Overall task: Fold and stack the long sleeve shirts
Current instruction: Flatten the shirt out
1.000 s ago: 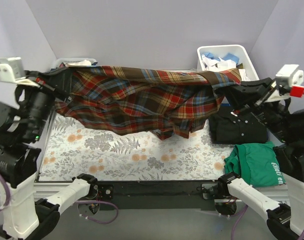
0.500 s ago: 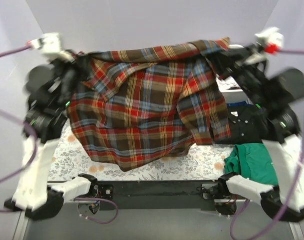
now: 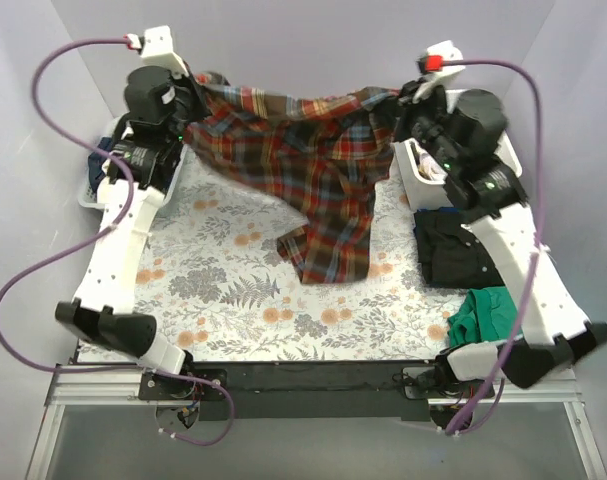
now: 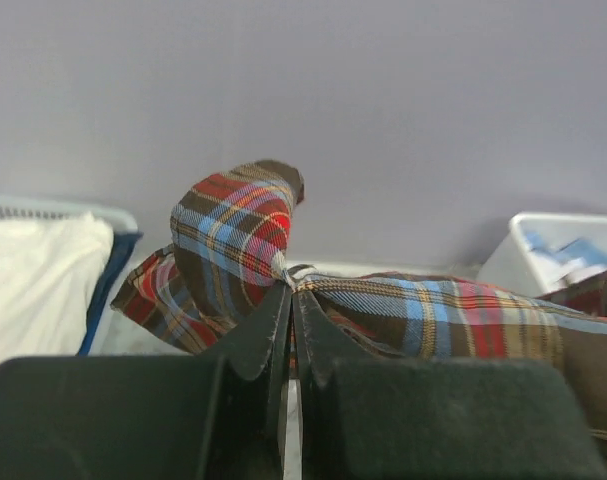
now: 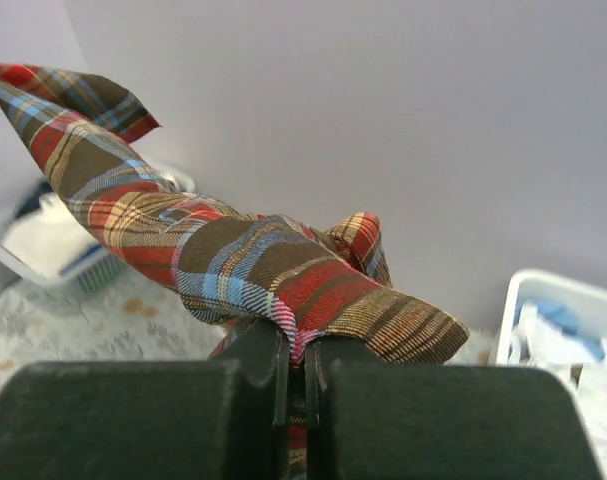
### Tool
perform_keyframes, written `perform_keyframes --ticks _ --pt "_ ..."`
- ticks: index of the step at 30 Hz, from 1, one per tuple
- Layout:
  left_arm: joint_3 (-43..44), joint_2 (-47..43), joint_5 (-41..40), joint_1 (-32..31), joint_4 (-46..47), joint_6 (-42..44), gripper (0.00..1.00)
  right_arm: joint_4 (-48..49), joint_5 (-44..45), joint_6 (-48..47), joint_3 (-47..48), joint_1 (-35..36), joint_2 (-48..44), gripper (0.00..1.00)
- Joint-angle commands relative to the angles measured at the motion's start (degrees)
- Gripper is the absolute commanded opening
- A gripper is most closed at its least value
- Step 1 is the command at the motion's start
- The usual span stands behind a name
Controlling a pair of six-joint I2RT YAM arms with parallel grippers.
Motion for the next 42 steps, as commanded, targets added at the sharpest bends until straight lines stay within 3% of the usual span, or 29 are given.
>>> perform_keyframes --ticks 1,3,7,11,14,19,22,27,31,33,42 --pt "3.41 -11.33 3.69 0.04 5.37 -0.36 0.00 12.71 -3.25 -1.58 1.13 -0.03 -12.56 0.01" --pt "1.83 -15.63 6.68 0.04 7.47 -0.62 0.00 14.45 -5.43 -1.58 -0.45 -0.03 -18.54 0.01" --pt "-6.69 -32.91 13.27 0.04 14.06 0.52 0.00 16.22 -9.75 -3.17 -5.28 -0.03 -29.87 0.01" --pt "-10.57 -43.04 16.45 0.04 14.51 1.75 0.00 16.49 -13.79 -2.64 -6.00 -0.03 -39.89 0.01" --pt "-9.35 -45.87 17.59 -0.04 13.29 1.93 0.00 18.59 -16.43 -1.33 -5.39 -0.03 -42.54 0.01" --pt "-0.30 -41.33 19.97 0.04 12.84 2.89 0.00 23.86 -17.32 -0.44 -2.58 -0.03 -39.75 0.01" --pt "4.79 -35.44 19.27 0.04 12.32 3.59 0.00 23.78 -13.28 -1.58 1.28 -0.03 -33.87 0.01" --pt "5.78 -26.65 14.09 0.04 12.31 4.03 0.00 23.43 -8.98 -4.40 7.08 -0.11 -21.39 0.01" --pt "0.08 -20.14 6.79 0.04 12.92 4.21 0.00 22.99 -6.42 -4.57 6.93 -0.03 -14.00 0.01" --pt "-8.00 -19.26 4.77 0.04 14.15 2.73 0.00 22.99 -4.50 -4.66 4.74 -0.03 -11.36 0.01" --pt "-38.92 -11.72 0.90 2.23 20.22 -5.97 0.00 25.88 0.53 4.72 -17.94 -4.06 -1.17 0.01"
